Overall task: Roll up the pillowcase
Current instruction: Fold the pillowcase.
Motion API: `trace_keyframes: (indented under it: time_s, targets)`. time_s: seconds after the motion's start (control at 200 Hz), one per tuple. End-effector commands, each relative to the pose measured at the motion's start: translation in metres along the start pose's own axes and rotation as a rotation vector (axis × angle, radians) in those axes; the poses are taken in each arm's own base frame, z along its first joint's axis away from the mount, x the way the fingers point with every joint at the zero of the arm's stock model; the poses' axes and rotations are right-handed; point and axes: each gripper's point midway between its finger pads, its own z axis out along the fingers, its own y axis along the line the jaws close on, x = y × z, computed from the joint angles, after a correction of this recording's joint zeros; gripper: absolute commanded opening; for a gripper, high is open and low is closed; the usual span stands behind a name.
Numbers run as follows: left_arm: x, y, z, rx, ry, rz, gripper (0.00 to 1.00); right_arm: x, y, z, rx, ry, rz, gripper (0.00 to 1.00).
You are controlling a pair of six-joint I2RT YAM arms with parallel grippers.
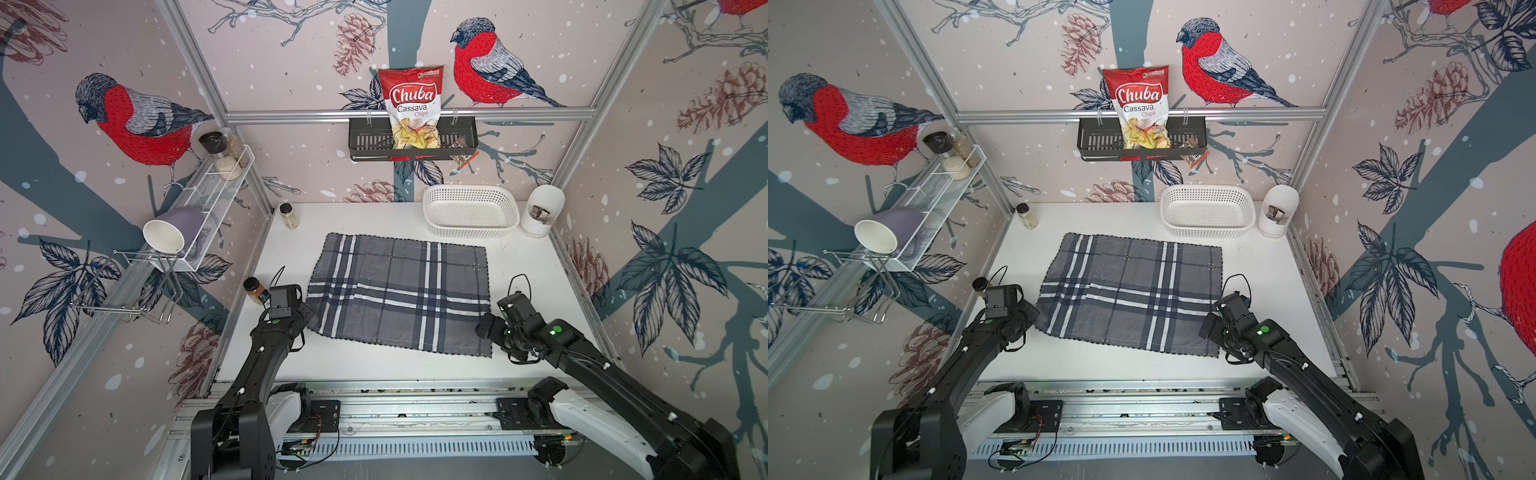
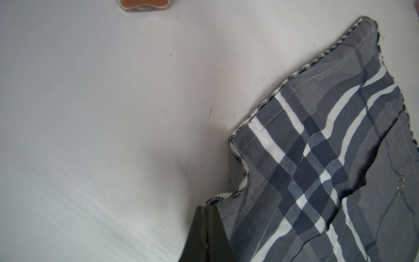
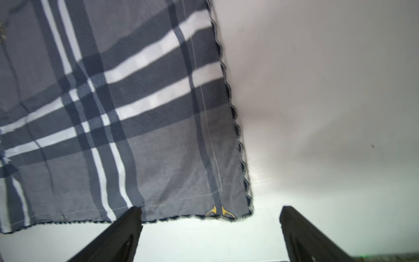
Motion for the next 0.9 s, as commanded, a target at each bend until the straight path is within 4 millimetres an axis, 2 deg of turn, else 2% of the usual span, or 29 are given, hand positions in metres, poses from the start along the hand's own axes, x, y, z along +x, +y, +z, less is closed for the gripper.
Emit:
trace_keyframes:
  time_s: [0.0,0.075,0.19,0.245,0.375,0.47,0.59,0.735,0.855,0.895]
  targets:
    - [-0.003,-0.008,-0.003,0.042,-0.006,0.018,0.0,0.021,-0.03,-0.002,0.165,0.069,0.015,0.98]
    - [-0.001,-0.01,-0.003,0.059,0.003,0.026,0.0,0.031,-0.034,0.003,0.193,0.111,-0.005,0.95]
    - [0.003,-0.012,0.001,0.078,0.015,0.034,0.0,0.043,-0.028,0.018,0.17,0.165,-0.04,0.9]
    - [0.005,-0.012,0.003,0.081,0.022,0.039,0.0,0.041,-0.024,0.026,0.16,0.158,-0.053,0.88]
    - [0.005,-0.013,0.003,0.085,0.033,0.046,0.0,0.033,-0.011,0.038,0.135,0.133,-0.058,0.71]
    - [0.004,-0.013,0.001,0.094,0.028,0.045,0.0,0.029,-0.005,0.044,0.113,0.111,-0.057,0.64]
    - [0.004,-0.012,0.002,0.103,0.03,0.033,0.0,0.024,-0.002,0.048,0.087,0.084,-0.051,0.47]
    - [0.01,-0.011,0.002,0.126,0.049,0.005,0.0,0.016,-0.001,0.049,0.064,0.059,-0.054,0.21]
    - [0.005,-0.017,-0.007,0.158,0.031,-0.018,0.0,0.002,0.005,0.037,0.052,0.032,-0.073,0.01]
    - [0.001,-0.02,-0.012,0.167,0.015,-0.027,0.0,-0.004,0.009,0.029,0.045,0.021,-0.074,0.0]
